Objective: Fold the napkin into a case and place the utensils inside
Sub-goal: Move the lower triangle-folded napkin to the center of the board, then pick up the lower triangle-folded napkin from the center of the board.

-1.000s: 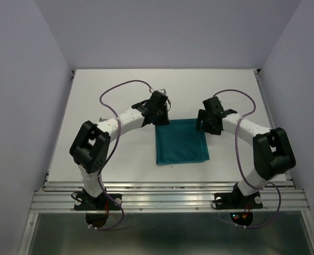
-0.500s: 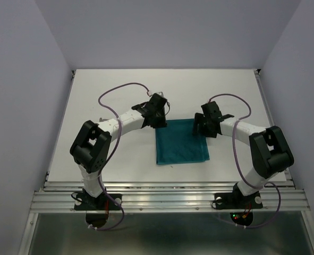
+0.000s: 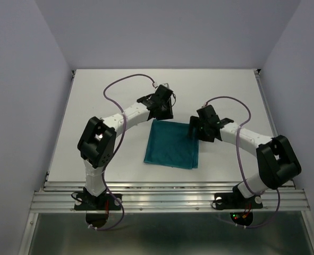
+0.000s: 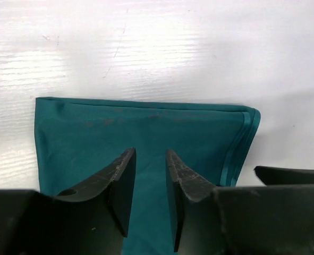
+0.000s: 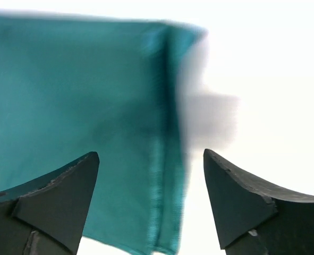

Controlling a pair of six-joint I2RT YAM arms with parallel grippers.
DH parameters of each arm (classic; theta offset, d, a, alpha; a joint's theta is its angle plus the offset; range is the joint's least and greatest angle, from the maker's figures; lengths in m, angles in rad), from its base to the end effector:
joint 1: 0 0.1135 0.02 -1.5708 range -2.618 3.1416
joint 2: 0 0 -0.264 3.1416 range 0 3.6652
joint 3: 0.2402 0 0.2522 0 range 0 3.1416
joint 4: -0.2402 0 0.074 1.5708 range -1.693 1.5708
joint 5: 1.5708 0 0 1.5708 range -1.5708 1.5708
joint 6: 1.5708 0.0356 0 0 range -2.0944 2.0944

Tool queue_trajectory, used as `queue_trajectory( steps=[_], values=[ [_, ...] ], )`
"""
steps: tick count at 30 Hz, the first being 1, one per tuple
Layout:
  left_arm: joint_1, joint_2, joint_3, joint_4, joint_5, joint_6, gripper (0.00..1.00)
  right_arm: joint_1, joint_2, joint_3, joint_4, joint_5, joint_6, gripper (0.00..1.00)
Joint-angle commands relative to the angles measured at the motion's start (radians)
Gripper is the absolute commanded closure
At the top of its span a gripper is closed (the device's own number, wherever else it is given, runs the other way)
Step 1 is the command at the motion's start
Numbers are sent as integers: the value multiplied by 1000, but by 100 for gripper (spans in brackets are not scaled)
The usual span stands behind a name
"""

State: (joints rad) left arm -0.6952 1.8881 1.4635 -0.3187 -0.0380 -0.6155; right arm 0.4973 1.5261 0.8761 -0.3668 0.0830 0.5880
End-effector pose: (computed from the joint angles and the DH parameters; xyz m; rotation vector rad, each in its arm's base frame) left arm 0.3318 -0.2750 0.2439 0.0755 2.3941 -0.6049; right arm 0.2625 0.1391 0.1837 0.1491 2.6064 0.2904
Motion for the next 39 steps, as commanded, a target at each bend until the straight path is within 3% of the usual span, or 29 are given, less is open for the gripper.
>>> queue_trajectory(
  steps=[1,9,15,22,29,39],
  values=[
    [-42,31,107,-59,-51,31,55,-109,-76,3,-64,144,1,14],
    [-133,178,339,-166,-103,45,41,-342,-169,-74,-67,103,21,11],
    [-234,446,748,-407,-215,60,25,-382,-136,-107,-24,70,45,10],
    [-260,488,762,-373,-224,17,23,-471,-115,-141,5,15,21,9],
    [-287,554,822,-365,-261,56,23,-483,-139,-161,12,1,1,9],
    [-287,617,867,-404,-352,63,32,-493,-123,-172,37,-32,1,8]
  ],
)
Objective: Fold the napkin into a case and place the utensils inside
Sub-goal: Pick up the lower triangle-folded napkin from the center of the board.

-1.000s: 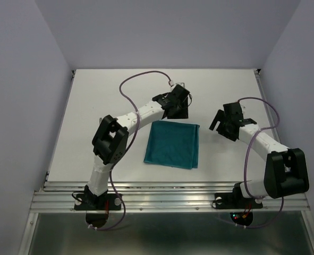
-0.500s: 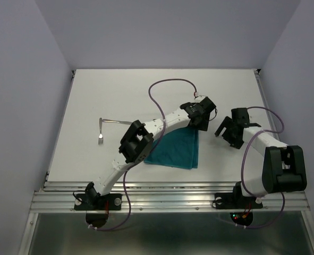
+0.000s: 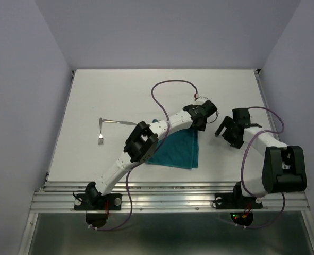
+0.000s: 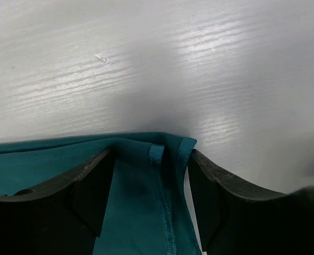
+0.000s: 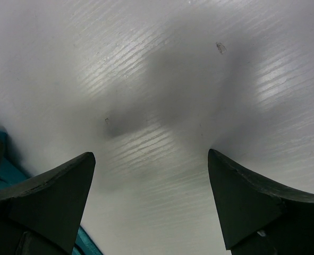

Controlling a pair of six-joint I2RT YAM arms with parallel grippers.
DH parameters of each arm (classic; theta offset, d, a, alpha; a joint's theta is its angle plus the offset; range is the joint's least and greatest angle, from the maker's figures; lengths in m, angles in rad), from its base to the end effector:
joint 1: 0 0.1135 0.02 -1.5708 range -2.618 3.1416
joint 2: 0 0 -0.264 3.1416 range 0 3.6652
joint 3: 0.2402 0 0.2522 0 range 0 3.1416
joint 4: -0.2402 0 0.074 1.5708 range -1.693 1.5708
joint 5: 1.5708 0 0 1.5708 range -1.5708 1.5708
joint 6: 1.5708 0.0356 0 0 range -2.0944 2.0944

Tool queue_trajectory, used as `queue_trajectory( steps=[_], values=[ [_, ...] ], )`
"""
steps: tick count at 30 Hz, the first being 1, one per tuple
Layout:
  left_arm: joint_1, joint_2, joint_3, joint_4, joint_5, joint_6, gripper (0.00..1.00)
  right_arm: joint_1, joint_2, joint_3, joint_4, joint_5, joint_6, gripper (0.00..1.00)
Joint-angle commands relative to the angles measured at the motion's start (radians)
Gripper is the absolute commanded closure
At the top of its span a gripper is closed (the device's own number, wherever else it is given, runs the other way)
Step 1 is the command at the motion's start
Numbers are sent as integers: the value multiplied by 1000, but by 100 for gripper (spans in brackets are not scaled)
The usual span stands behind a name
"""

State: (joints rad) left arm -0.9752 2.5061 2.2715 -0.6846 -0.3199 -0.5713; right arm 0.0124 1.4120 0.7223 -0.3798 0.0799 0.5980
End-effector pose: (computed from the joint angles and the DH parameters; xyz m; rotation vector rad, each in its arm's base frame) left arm 0.3178 -0.4490 0.1859 0.3598 2.4215 -0.2946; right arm 0.2580 0.0004 0.1686 0.7873 2.5181 0.1024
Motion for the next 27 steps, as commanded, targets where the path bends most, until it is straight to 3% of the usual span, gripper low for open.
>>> queue_trajectory(
  steps=[1,9,14,27],
  values=[
    [-8,6,59,-38,-73,22,32,-8,-8,-18,50,-29,-9,8],
    [-7,65,71,-20,-13,37,32,-8,-24,-26,51,-43,-9,8],
    [-2,73,40,-9,4,28,42,-8,-33,-30,51,-42,-9,8],
    [70,-41,-122,121,94,28,100,-8,-77,-23,35,-106,-44,7]
  ],
)
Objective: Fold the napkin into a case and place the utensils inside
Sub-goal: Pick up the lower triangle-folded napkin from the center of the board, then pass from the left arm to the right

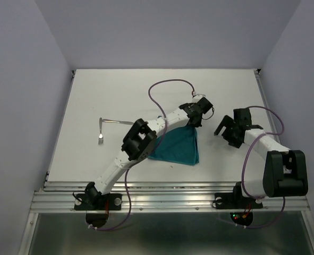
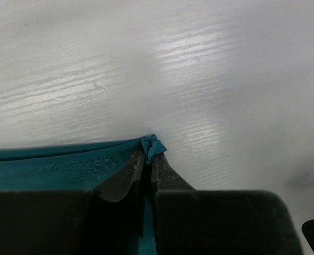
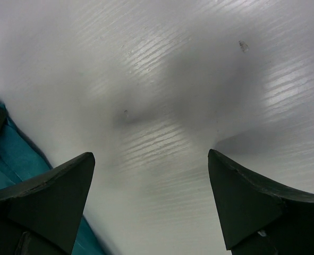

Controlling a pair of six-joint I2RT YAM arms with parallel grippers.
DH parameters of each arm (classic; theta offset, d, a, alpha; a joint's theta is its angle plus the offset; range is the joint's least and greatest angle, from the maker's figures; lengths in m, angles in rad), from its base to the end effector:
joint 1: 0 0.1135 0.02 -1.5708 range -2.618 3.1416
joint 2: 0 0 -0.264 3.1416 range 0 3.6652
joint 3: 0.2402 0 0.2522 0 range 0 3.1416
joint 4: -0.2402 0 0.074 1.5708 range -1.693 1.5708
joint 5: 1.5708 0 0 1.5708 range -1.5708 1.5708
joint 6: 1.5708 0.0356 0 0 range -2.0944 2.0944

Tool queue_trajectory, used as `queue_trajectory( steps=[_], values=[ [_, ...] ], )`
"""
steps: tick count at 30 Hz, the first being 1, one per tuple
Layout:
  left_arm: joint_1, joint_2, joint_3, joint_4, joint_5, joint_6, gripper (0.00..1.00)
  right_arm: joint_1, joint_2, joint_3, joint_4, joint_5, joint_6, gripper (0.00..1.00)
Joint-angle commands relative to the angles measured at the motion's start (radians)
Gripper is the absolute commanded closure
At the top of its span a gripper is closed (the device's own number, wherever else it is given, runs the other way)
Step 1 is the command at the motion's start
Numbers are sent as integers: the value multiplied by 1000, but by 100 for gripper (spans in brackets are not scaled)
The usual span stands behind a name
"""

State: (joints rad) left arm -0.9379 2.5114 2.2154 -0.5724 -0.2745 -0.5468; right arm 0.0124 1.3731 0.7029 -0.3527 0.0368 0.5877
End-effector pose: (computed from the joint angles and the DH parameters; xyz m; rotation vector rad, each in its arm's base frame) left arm 0.3361 -0.4418 0.1724 0.3506 2.4010 -0.3536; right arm 0.2545 0.0018 0.1737 0.7512 2.4916 0.1704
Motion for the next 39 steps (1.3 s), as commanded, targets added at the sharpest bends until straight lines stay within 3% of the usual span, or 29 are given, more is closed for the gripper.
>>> queue_trajectory(
  steps=[1,9,17,23,31,39],
  values=[
    [40,-60,-81,29,73,4,100,-8,-43,-5,8,-74,-35,7],
    [143,-278,-463,395,411,-61,100,4,-68,-26,29,-184,-31,7],
    [201,-335,-594,558,606,-119,100,112,-69,-26,116,-290,9,8],
    [223,-358,-657,649,652,-153,100,282,-42,-13,233,-290,46,7],
    [228,-368,-669,663,658,-176,100,351,104,-17,475,-247,116,5],
    [234,-372,-675,668,667,-203,100,397,191,-71,645,-161,248,27]
  ],
)
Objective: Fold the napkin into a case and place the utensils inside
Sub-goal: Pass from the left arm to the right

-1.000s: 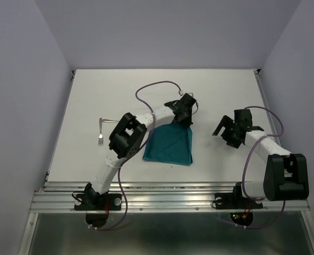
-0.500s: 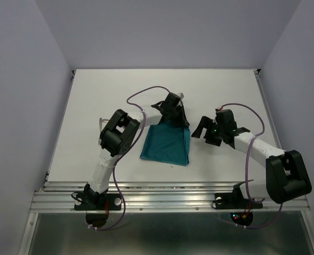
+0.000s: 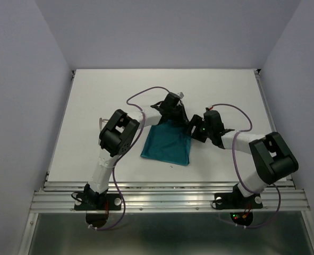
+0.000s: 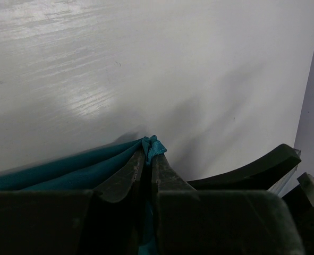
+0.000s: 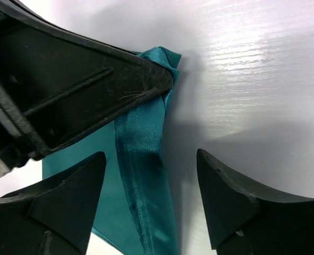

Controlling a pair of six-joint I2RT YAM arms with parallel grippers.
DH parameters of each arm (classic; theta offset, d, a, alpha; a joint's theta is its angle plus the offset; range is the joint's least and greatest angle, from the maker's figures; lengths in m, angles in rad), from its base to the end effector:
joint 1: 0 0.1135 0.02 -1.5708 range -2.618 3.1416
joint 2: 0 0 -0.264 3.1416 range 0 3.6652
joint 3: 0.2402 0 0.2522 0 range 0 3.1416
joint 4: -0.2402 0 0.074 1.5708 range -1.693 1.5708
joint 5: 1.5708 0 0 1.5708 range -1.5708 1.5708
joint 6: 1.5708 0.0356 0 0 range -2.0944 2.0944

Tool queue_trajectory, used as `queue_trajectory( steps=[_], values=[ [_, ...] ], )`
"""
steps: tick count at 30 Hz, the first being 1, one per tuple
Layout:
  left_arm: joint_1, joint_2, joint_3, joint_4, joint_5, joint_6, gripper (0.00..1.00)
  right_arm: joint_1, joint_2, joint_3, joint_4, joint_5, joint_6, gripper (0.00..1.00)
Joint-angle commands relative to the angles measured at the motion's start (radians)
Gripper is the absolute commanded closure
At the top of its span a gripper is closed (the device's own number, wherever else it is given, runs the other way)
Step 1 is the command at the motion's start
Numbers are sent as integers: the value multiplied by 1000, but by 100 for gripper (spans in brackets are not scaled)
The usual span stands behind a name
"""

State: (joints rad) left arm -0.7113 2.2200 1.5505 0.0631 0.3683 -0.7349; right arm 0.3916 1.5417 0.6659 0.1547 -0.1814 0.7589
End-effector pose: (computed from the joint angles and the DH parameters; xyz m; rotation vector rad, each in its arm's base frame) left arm 0.3681 -0.3342 0.1577 0.2049 2.3933 -1.1619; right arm 0.2722 0.1193 0.1557 0.3425 2.3867 0.7768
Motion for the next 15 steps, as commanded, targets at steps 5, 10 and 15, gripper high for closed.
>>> queue_trajectory(
  steps=[5,10,15],
  values=[
    [9,-80,-10,32,23,-23,100,18,64,-48,207,88,122,32],
    [10,-75,-10,32,23,-27,100,27,97,-19,201,118,125,47],
    [10,-74,-9,37,27,-31,100,27,135,0,204,134,122,55]
  ],
)
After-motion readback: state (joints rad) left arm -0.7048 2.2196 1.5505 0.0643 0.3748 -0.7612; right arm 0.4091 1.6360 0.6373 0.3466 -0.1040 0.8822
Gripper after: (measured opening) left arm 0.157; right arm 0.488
